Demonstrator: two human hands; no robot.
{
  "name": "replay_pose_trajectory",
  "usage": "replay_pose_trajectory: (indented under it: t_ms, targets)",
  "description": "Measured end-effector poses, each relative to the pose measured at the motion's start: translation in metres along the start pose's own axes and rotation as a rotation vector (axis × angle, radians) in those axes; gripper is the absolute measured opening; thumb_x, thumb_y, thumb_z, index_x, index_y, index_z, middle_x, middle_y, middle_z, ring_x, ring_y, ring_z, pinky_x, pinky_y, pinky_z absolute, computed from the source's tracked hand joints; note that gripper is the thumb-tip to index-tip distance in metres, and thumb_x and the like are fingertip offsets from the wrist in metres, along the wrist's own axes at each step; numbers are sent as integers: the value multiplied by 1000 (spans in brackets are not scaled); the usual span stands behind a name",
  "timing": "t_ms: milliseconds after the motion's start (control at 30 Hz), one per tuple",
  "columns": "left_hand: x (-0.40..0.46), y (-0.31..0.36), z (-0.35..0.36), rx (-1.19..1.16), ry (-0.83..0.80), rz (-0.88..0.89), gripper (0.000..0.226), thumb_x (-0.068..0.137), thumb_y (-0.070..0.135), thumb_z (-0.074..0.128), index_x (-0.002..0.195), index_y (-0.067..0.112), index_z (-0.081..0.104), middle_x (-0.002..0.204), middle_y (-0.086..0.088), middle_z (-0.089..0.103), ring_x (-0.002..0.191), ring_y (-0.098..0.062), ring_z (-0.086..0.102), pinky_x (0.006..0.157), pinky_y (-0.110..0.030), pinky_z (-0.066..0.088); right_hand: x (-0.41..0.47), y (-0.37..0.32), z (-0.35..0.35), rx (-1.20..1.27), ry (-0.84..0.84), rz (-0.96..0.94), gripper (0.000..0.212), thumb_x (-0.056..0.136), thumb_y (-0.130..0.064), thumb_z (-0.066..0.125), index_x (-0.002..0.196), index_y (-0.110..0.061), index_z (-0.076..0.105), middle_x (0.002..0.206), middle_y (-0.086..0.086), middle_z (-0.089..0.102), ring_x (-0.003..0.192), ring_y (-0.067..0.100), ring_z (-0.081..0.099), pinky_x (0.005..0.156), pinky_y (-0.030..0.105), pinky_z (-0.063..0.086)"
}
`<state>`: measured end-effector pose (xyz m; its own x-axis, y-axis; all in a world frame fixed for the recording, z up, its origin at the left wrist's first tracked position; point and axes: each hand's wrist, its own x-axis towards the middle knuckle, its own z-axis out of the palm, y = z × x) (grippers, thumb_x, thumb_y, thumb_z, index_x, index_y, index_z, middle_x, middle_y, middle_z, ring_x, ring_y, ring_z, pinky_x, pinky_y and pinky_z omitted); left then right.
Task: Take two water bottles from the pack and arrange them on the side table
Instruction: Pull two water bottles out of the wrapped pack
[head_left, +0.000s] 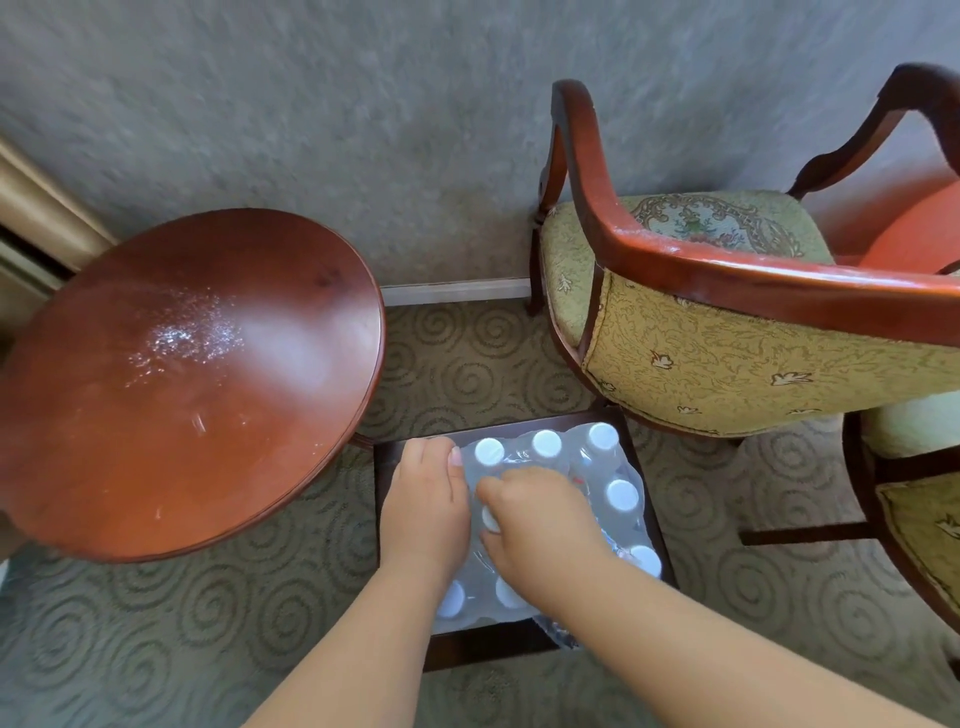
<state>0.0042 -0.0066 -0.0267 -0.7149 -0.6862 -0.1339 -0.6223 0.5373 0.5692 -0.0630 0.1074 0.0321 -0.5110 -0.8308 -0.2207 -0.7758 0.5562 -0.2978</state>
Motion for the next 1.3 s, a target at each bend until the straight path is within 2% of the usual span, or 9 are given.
replay_pose_trajectory:
  t_ms: [300, 567, 700, 800, 900, 1000, 1067, 1167, 1300]
  targets:
    - [1, -2, -1, -38, 2, 11, 33, 109, 34, 32, 100, 19, 60, 102, 3, 52, 90, -24, 58, 76, -43, 52, -46, 18, -151, 459, 381, 49, 14, 75, -28, 82, 75, -21, 70, 57, -7, 55, 56, 8, 51, 49, 19, 34]
    - [6, 12, -11, -53, -118, -51, 28, 108, 20, 42, 124, 17, 65, 125, -7, 57, 120, -30, 57, 101, -45, 49, -46, 14, -165, 450, 408, 105, 11, 77, -26, 81, 77, -21, 70, 67, -5, 64, 68, 12, 58, 60, 32, 46]
    - [-4, 9, -66, -355, -438, -124, 92, 90, 13, 58, 161, 53, 14, 174, 20, 9, 161, -2, 4, 132, -41, 12, -46, 0, -165, 437, 417, 72, 13, 78, -27, 80, 77, -22, 68, 68, -7, 62, 69, 11, 56, 62, 27, 44]
    - [-34, 3, -101, -434, -389, 74, 112, 75, 36, 82, 151, 74, 8, 164, 46, 8, 153, 21, 7, 121, -30, 20, -45, -12, -167, 420, 424, 29, 14, 78, -27, 79, 77, -21, 67, 67, -6, 61, 67, 12, 54, 62, 31, 44]
    - [-53, 20, -96, -512, -210, 62, 118, 58, 57, 95, 152, 65, 25, 155, 43, 35, 142, 20, 36, 106, -17, 38, -41, -35, -166, 396, 403, 16, 14, 77, -28, 77, 77, -18, 68, 69, -4, 62, 69, 17, 57, 65, 35, 46]
    - [-50, 31, -79, -474, 69, -13, 64, 61, 46, 80, 119, 29, 60, 102, 29, 66, 94, 5, 70, 64, -6, 50, -38, -56, -162, 384, 379, 12, 16, 77, -30, 72, 76, -15, 66, 71, -2, 62, 72, 20, 58, 66, 36, 45]
    - [-46, 28, -73, -422, 116, -42, 35, 68, 33, 74, 99, 26, 59, 76, 27, 62, 65, 10, 62, 50, -2, 43, -35, -65, -158, 377, 356, -13, 17, 77, -30, 69, 77, -14, 64, 73, -2, 60, 73, 21, 57, 67, 37, 46]
    - [-47, 21, -67, -423, 136, -72, 28, 80, 15, 77, 103, 17, 60, 75, 21, 59, 61, 10, 57, 51, -3, 43, -33, -74, -150, 353, 343, -50, 28, 86, -46, 65, 79, -19, 61, 75, -4, 58, 74, 21, 57, 64, 38, 48]
    - [-48, 30, -71, -581, 148, -118, 60, 64, 43, 82, 111, 12, 63, 93, 5, 73, 80, -8, 71, 67, -30, 57, -36, -52, -128, 382, 429, 179, 52, 94, -69, 31, 79, -26, 56, 67, -5, 57, 68, 20, 58, 56, 38, 45]
